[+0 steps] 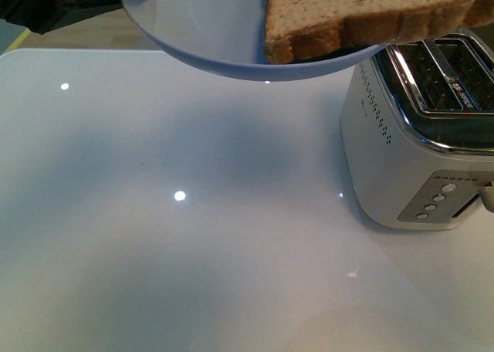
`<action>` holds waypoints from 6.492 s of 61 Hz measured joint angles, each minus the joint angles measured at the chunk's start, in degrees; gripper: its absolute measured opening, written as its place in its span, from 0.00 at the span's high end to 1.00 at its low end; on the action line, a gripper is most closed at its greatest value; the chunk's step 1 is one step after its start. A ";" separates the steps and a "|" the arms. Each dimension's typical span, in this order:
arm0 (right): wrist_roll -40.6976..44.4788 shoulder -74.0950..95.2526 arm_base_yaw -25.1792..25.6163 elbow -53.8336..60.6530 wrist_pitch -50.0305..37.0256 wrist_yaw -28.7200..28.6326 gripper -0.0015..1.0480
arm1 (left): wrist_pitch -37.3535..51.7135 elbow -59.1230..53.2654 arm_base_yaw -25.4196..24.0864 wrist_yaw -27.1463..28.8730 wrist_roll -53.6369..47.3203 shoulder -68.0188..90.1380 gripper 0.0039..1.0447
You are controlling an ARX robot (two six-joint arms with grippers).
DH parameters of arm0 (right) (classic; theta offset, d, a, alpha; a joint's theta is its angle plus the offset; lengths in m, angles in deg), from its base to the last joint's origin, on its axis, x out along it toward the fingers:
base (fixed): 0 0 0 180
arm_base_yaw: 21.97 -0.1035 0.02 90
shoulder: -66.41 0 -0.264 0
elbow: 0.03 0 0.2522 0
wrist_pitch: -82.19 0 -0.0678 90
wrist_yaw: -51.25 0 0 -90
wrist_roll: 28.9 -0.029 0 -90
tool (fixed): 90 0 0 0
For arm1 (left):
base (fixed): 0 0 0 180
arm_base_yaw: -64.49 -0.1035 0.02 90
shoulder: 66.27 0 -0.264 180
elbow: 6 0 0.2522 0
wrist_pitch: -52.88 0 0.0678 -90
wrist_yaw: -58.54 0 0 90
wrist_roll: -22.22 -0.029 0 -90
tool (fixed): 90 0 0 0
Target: Left arm holds plate, right arm toasts bread
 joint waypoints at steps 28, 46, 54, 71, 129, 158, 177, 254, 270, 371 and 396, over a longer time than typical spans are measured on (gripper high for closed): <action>-15.26 23.74 0.85 -14.62 24.87 -8.26 0.08 | -0.24 -0.04 -0.57 -0.17 0.09 -0.22 0.98; -29.33 41.53 -2.69 -26.12 9.22 -14.93 0.08 | -0.24 -0.42 -0.90 -0.57 0.07 -0.24 0.98; -39.10 49.27 -7.19 -29.49 1.44 -16.61 0.08 | -0.24 -0.42 -0.87 -0.57 0.07 -0.22 0.98; -53.02 63.63 -13.70 -32.74 -10.69 -17.20 0.08 | -0.24 -0.42 -0.70 -0.79 0.09 -0.22 0.98; -61.42 64.02 -10.23 -37.97 -13.35 -17.55 0.97 | -0.24 -0.42 -0.39 -1.36 0.42 -0.20 0.98; -13.90 78.25 -2.93 -65.96 8.68 -2.99 0.97 | -0.26 -0.42 -0.76 -1.55 0.42 -0.22 0.98; -1.81 85.31 -5.86 -65.24 12.96 -2.51 0.97 | -0.26 -0.42 -0.76 -1.55 0.39 -0.22 0.98; -12.35 93.77 -9.42 -62.16 9.05 3.34 0.97 | -0.26 -0.42 -1.55 -2.34 0.37 -0.22 0.98; -14.16 94.64 -8.98 -62.69 8.07 3.39 0.97 | -0.26 -0.46 -1.70 -2.54 0.37 -0.22 0.98; -24.24 96.67 -7.32 -62.73 4.85 3.61 0.97 | 0.07 -0.90 -2.32 -3.06 0.39 -0.22 0.98; -24.09 96.83 -7.13 -62.75 1.53 3.91 0.97 | 0.17 -0.90 -2.62 -3.39 0.37 -0.22 0.98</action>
